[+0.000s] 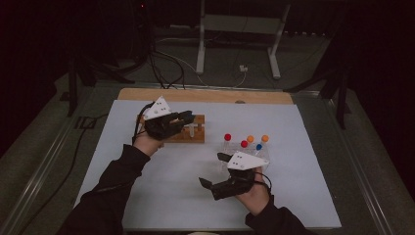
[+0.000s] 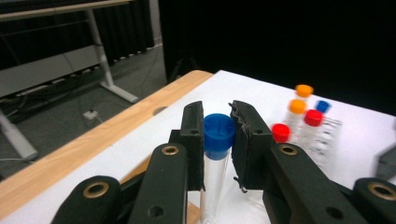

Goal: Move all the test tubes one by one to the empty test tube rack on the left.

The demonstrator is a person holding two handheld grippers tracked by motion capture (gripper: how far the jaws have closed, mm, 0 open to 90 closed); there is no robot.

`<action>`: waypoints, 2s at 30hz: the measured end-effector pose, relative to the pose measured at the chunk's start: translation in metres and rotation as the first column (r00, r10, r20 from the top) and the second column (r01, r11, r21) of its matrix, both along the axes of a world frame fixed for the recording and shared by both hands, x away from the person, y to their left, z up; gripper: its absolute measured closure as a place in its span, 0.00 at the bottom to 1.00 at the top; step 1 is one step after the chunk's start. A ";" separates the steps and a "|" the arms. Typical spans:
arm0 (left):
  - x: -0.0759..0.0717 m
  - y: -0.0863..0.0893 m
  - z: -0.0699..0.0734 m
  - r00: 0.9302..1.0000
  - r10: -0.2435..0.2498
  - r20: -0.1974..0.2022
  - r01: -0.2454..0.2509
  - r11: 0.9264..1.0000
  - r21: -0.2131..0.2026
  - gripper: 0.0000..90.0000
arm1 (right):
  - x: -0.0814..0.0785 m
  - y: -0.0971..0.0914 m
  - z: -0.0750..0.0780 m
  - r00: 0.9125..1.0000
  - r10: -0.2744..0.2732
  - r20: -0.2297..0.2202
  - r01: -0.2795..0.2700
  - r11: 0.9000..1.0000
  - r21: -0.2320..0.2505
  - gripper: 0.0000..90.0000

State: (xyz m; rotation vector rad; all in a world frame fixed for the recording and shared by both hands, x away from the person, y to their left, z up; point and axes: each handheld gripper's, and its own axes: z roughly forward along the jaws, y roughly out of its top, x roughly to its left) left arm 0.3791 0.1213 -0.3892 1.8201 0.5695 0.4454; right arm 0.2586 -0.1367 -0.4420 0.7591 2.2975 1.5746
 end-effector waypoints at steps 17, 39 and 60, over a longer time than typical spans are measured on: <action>0.042 0.001 -0.003 0.994 0.110 -0.002 -0.110 0.993 -0.053 0.85 | -0.001 -0.001 0.000 1.000 0.008 0.005 -0.008 1.000 0.012 0.00; 0.062 -0.012 -0.049 0.980 0.184 -0.077 -0.186 0.982 -0.024 0.85 | -0.001 -0.005 0.000 1.000 0.016 0.000 -0.016 1.000 0.013 0.00; 0.063 -0.019 -0.073 0.975 0.198 -0.097 -0.194 0.980 0.049 0.85 | -0.002 -0.006 0.001 0.999 0.035 -0.001 -0.035 0.999 0.024 0.00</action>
